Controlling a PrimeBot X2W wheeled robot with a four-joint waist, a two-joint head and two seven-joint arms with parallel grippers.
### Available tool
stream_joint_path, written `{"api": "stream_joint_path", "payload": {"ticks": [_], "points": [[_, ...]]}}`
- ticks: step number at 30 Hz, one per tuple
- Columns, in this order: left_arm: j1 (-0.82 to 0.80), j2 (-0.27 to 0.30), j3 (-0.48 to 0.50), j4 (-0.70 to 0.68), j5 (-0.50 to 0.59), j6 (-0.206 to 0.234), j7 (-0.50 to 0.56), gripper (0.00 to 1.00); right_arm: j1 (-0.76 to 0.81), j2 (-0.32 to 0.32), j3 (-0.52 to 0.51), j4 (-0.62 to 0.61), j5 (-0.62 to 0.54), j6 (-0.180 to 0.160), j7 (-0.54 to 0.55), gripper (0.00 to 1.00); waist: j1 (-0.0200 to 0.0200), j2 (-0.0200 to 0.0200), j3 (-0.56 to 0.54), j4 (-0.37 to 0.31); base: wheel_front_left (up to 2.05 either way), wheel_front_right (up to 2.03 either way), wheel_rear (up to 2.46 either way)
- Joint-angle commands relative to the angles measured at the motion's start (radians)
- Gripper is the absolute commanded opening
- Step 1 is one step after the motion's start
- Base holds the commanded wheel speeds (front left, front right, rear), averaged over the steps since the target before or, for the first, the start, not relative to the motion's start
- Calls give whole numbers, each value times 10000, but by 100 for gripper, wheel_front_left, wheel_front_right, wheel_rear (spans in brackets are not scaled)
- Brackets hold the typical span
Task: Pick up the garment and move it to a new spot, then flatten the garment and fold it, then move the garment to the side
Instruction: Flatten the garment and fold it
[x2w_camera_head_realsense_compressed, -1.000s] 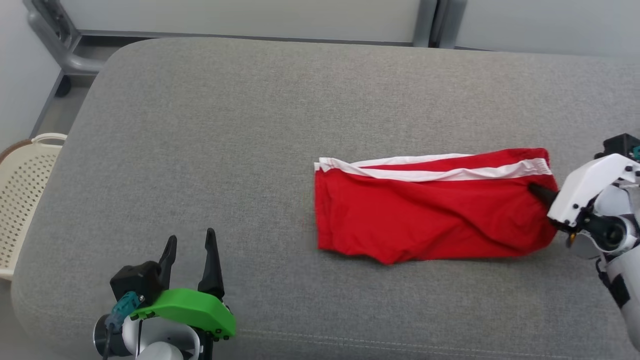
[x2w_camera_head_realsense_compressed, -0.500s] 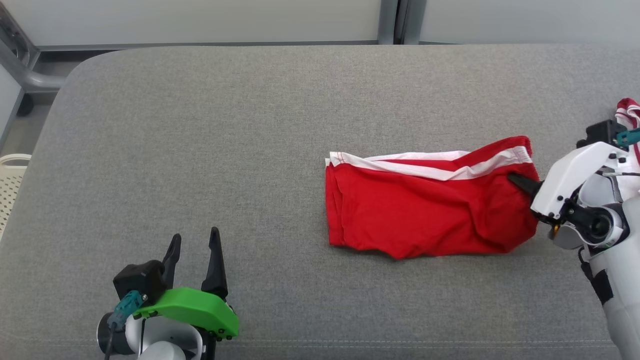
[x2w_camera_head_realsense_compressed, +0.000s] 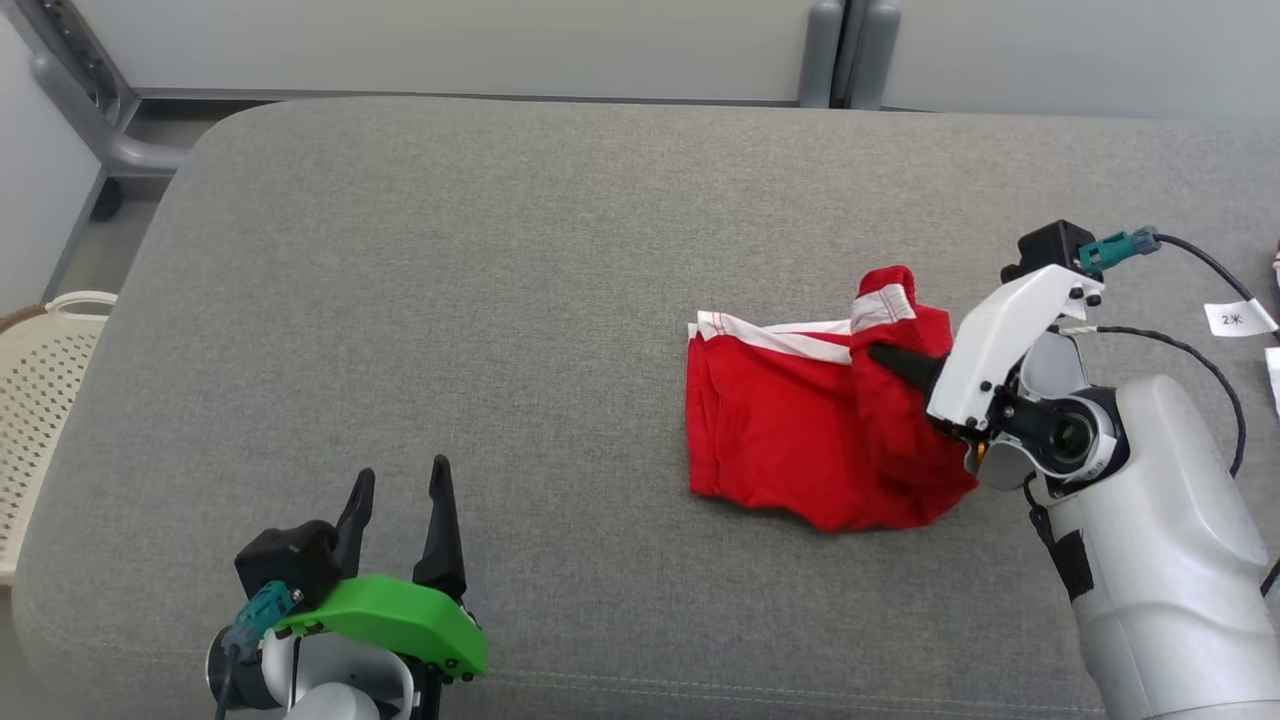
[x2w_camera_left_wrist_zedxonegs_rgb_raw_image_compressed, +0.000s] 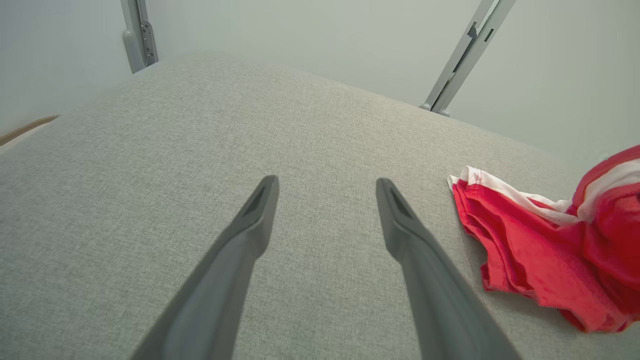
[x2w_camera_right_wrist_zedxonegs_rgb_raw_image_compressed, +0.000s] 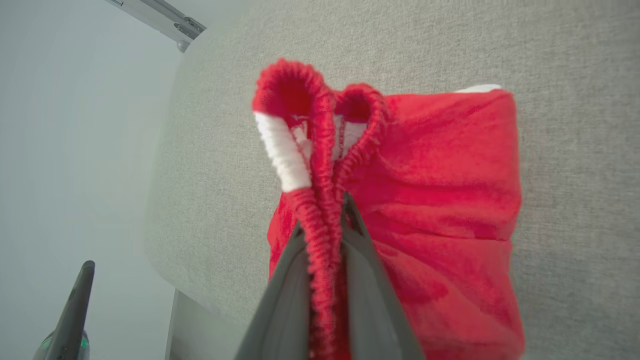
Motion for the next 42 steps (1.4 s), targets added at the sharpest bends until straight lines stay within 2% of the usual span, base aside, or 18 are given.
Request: {"api": "stream_joint_path", "payload": {"ticks": [1,9,23,24,25,28,29,30,36,42], "points": [[-2,-45,-18,-3,-24,-53,-50,100,-113,88,-61,8,-283,-1,108,0,0,0,-28,203,0,0,0],[-161,-299,-91,194,-127,-209,-203,100,-498,377,-215,636,-1863,-1,330,0,0,0,36,827,0,0,0],[-528,-867,-309,824,-202,-620,-452,100,-1516,383,834,2738,-2791,-1,-226,0,0,0,140,1618,0,0,0],[-528,-892,-314,857,-206,-635,-464,100,-1581,384,907,2842,-2861,1,-240,6,0,0,135,1641,0,0,0],[-528,-892,-314,857,-206,-635,-464,100,-1581,384,907,2842,-2861,1,-240,6,0,0,135,1641,0,0,0],[-568,-957,-342,955,-203,-683,-506,100,-1718,385,1030,3163,-3042,-1,-324,53,0,0,111,1703,0,0,0],[-573,-967,-346,992,-205,-702,-505,100,-1751,383,1045,3258,-3078,-1,-362,82,0,0,96,1715,0,0,0],[-575,-979,-353,1025,-207,-715,-515,100,-1786,382,1049,3366,-3105,-1,-403,100,0,0,77,1722,0,0,0],[-509,-924,-363,1135,-227,-738,-533,100,-2041,381,1187,3782,-2476,-1,-704,100,0,0,-102,1598,0,0,0],[-234,-669,-311,1029,-217,-581,-455,100,-2519,383,1364,3987,-1461,-1,-1118,100,0,0,-436,1071,0,0,0]]}}
